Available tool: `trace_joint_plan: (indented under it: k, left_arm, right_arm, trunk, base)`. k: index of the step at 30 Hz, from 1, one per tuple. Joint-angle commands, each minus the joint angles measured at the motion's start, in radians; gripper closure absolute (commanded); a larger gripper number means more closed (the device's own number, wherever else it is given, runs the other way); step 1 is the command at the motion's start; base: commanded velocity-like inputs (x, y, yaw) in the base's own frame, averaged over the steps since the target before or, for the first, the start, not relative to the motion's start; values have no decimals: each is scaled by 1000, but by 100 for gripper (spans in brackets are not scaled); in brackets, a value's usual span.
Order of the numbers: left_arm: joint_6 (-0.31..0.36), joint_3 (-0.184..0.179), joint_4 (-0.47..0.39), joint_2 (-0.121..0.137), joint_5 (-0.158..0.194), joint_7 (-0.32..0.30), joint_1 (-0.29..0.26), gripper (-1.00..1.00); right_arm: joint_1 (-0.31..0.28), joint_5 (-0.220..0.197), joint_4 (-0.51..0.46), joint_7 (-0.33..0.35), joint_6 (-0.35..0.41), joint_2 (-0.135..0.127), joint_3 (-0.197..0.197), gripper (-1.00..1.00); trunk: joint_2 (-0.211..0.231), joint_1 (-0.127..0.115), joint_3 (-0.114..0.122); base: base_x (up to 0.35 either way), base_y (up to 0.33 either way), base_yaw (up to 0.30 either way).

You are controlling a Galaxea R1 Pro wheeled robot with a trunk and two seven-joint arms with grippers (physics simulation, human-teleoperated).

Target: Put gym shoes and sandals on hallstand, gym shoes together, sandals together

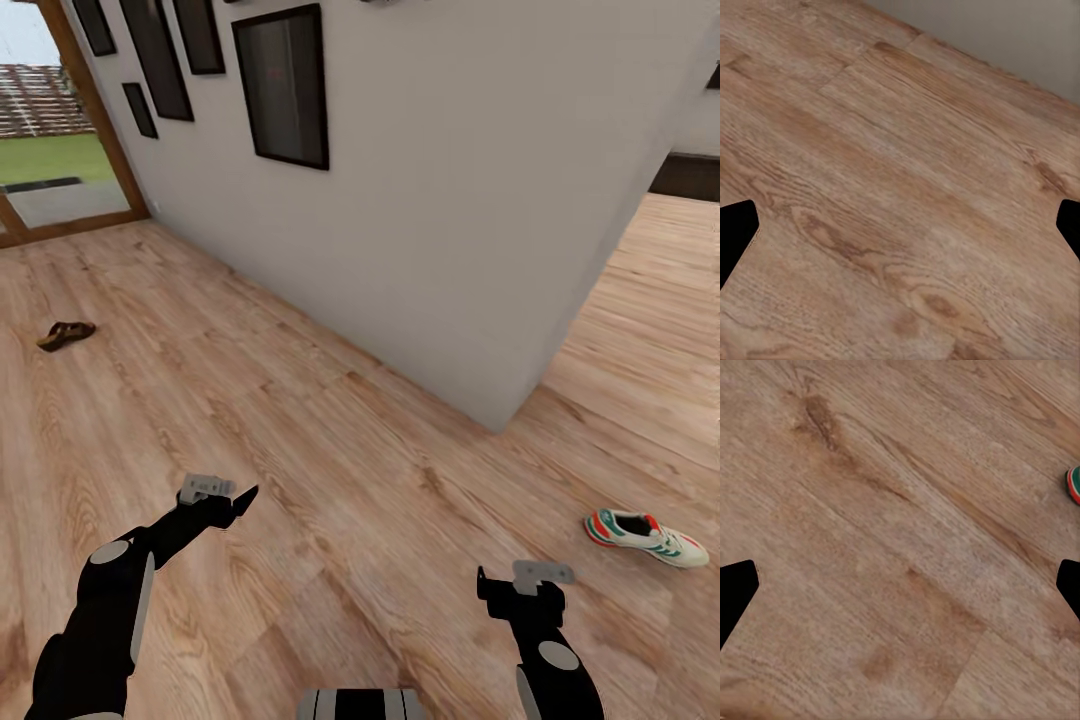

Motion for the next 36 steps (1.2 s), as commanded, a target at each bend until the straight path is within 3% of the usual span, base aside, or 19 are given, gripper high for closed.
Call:
trace_joint_plan:
  k: [1, 17, 36]
  left_arm:
    - [5, 3, -1, -1, -5, -8, -1, -100]
    - [5, 3, -1, -1, -5, -8, -1, -100]
    - [5, 3, -1, -1, -5, -9, 0, -100]
  right_arm:
    - [0, 9, -2, 1, 8, 1, -1, -100]
    - [-1, 9, -2, 1, 8, 1, -1, -100]
    - [0, 9, -2, 1, 10, 1, -1, -100]
  trunk:
    - [0, 0, 0]
    - [0, 0, 14]
    - [0, 0, 31]
  base:
    - [112, 291, -208]
    - [100, 230, -242]
    - [65, 62, -258]
